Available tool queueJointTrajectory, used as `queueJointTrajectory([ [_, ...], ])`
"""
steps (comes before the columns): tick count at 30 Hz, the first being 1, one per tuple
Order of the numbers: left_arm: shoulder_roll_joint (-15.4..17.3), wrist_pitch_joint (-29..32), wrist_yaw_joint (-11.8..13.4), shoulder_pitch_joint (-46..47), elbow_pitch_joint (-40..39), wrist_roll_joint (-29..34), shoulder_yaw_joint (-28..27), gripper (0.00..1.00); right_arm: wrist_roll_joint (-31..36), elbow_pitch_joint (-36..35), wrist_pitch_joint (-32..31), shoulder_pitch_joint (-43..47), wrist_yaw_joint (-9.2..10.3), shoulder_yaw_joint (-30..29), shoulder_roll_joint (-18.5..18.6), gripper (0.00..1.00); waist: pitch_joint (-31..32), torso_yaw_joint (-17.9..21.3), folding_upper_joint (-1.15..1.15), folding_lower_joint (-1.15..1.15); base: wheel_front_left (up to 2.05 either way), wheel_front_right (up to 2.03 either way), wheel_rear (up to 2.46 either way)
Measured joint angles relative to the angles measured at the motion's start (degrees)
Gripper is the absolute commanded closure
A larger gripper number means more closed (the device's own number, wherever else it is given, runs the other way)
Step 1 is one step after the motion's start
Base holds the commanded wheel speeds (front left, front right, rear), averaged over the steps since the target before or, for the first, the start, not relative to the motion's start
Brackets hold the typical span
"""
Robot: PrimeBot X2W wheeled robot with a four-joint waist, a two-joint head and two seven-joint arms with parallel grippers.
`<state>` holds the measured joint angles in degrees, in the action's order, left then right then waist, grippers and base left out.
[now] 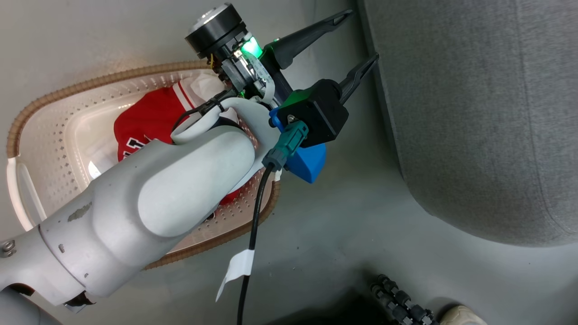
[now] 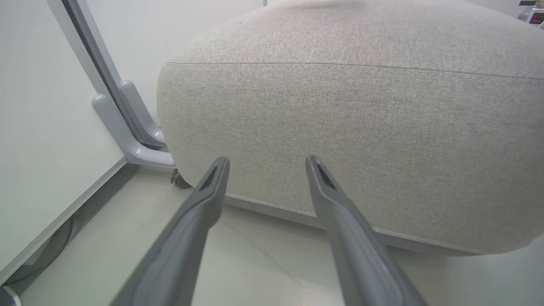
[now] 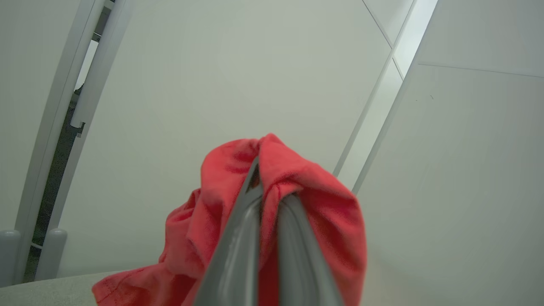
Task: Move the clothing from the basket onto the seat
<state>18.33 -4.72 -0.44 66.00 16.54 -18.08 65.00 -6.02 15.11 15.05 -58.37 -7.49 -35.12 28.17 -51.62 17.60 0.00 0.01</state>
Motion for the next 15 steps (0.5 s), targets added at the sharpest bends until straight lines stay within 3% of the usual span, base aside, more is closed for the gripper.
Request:
queueJointTrajectory([
  [4,0.38,0.29,0.43,0.18,-0.78,0.02,0.13,0.00,1.19,3.13,0.00,1.74,0.00,-0.54,-1.19,1.00,-1.76,-0.42,0.00,0.00,0.00,0.00,0.00],
  [15,1.02,0.54,0.73,0.20,-1.48,-0.19,0.44,0.00,5.03,7.02,0.00,7.94,0.00,0.00,-10.65,1.00,-2.00,-0.21,0.00,-0.01,0.00,0.00,0.00],
])
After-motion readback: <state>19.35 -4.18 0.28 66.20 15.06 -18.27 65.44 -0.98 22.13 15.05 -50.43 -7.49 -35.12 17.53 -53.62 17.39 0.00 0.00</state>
